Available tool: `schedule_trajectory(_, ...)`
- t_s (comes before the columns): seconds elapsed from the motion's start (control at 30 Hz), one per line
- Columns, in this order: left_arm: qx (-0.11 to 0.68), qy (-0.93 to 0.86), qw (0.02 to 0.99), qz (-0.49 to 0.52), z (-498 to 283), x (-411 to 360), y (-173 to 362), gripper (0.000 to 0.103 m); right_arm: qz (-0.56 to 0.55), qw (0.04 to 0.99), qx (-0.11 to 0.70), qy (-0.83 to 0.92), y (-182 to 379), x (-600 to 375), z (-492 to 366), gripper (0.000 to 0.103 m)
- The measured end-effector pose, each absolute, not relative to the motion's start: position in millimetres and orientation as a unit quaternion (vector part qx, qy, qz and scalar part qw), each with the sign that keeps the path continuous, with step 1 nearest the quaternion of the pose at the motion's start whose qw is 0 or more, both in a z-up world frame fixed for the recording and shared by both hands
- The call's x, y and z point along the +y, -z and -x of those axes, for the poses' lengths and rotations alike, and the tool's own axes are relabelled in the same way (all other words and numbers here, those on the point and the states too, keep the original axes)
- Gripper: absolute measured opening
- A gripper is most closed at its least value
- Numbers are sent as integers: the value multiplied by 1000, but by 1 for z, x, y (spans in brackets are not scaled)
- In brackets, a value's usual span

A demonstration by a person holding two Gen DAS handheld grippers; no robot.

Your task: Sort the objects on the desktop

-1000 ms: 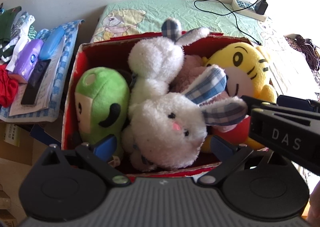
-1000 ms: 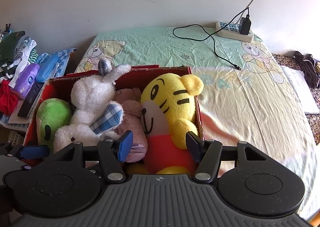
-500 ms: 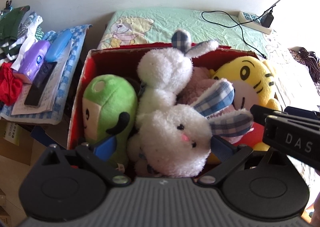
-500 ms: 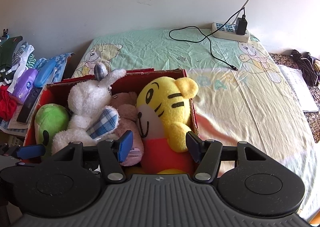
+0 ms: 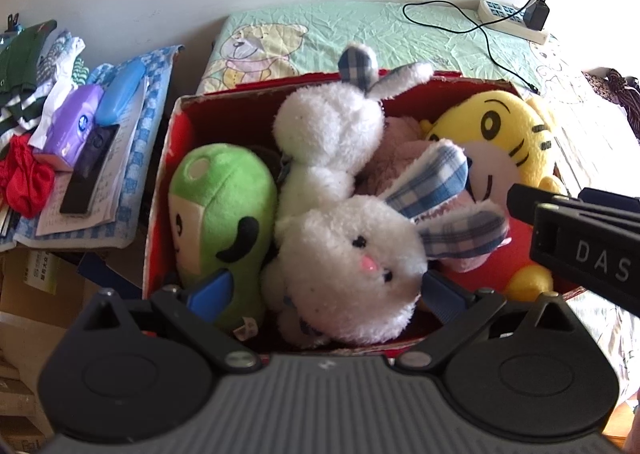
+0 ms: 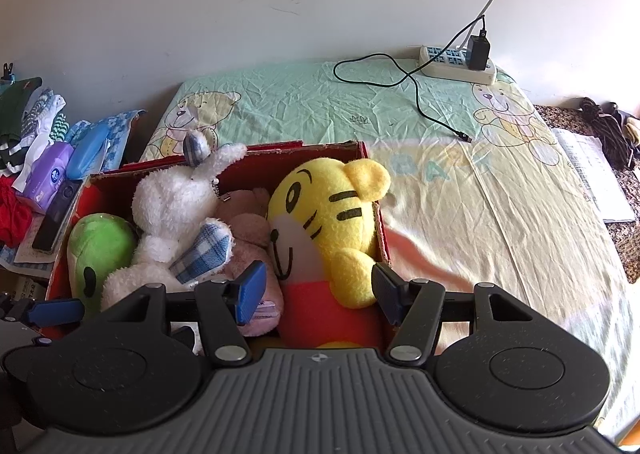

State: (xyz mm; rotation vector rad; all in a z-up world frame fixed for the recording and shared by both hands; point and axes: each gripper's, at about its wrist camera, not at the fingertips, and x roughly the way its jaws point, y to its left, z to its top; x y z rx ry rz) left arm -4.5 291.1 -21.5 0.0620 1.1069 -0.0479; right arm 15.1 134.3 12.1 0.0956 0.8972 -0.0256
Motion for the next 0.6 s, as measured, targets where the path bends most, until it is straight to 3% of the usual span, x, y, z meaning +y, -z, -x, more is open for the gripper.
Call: schedule_trajectory(0.6,498,5,867,-30,8,294,7,101,-47,905,423,4,-17,136,-11,61)
